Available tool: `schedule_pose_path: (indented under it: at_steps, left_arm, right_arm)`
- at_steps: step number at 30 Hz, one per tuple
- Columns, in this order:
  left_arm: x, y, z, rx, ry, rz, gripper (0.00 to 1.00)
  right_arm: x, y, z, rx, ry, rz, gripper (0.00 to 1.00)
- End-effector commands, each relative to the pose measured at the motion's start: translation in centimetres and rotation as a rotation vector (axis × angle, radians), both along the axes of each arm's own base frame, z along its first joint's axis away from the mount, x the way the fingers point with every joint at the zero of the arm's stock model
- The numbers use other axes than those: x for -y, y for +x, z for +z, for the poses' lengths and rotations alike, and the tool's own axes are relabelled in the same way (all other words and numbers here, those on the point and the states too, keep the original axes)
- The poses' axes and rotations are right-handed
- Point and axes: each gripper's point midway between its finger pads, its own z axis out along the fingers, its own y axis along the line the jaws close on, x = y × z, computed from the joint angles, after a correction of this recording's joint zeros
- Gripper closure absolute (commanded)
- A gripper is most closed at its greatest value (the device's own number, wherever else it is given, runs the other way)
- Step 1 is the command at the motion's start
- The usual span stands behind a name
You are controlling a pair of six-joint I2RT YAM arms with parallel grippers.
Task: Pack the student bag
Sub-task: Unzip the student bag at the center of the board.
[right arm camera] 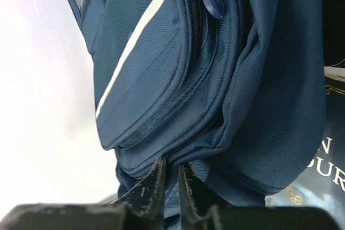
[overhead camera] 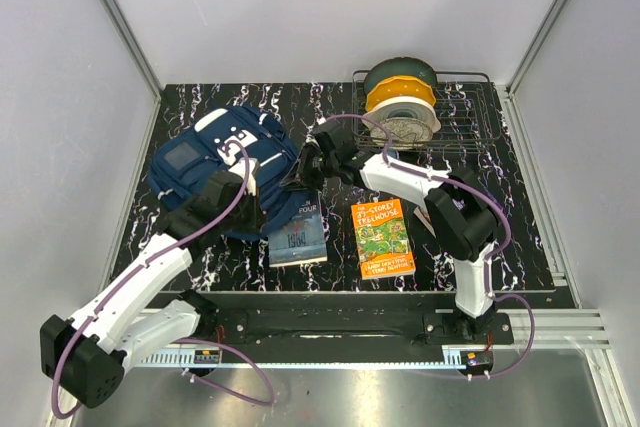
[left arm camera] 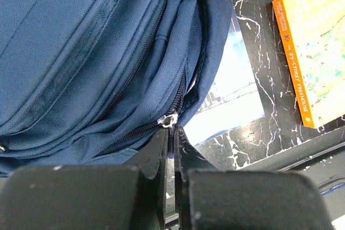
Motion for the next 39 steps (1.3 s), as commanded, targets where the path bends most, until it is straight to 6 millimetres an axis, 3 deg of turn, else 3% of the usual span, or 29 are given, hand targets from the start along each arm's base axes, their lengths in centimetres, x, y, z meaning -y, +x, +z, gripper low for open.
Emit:
schedule_pose_path:
  at_steps: [1, 2, 6, 9, 10, 14, 17, 25, 31, 39]
  left_arm:
    - [1.9, 1.1, 3.2, 0.114, -0.1, -0.058, 1.0]
    - [1.9, 1.1, 3.1, 0.111, -0.099, -0.06, 1.0]
    - [1.7, 1.1, 2.9, 0.107, -0.091, -0.045, 1.0]
    - [0.6, 1.3, 2.1, 0.079, -0.051, 0.026, 1.0]
    - [0.1, 1.4, 1.8, 0.07, -0.035, 0.059, 1.0]
    - [-2.1, 1.4, 0.4, 0.035, 0.051, 0.167, 1.0]
    - [-3.8, 1.4, -0.1, 0.015, 0.104, 0.244, 1.0]
    - [-7.8, 1.9, -1.4, -0.065, 0.176, 0.429, 1.0]
    - [-10.9, 2.6, -2.9, -0.115, 0.218, 0.588, 1.0]
    - [-13.0, 3.8, -2.7, -0.079, 0.126, 0.711, 1.0]
  right_arm:
    - [-1.0, 0.6, 1.1, 0.05, 0.02, 0.022, 0.89]
    - [-1.1, 0.6, 1.2, 0.053, 0.021, 0.023, 1.0]
    - [-0.6, 0.9, 1.9, 0.091, -0.005, 0.018, 1.0]
    - [0.6, 2.6, 3.3, 0.143, -0.04, -0.02, 1.0]
    - [1.4, 4.0, 4.5, 0.16, -0.026, -0.04, 1.0]
    - [3.7, 6.9, 7.1, 0.196, 0.004, -0.085, 1.0]
    - [5.3, 8.1, 8.8, 0.231, 0.002, -0.106, 1.0]
    - [5.8, 8.0, 11.1, 0.257, 0.031, -0.083, 1.0]
    - [6.1, 7.4, 14.0, 0.301, 0.067, -0.076, 1.0]
    - [6.3, 6.1, 15.6, 0.314, 0.102, -0.053, 1.0]
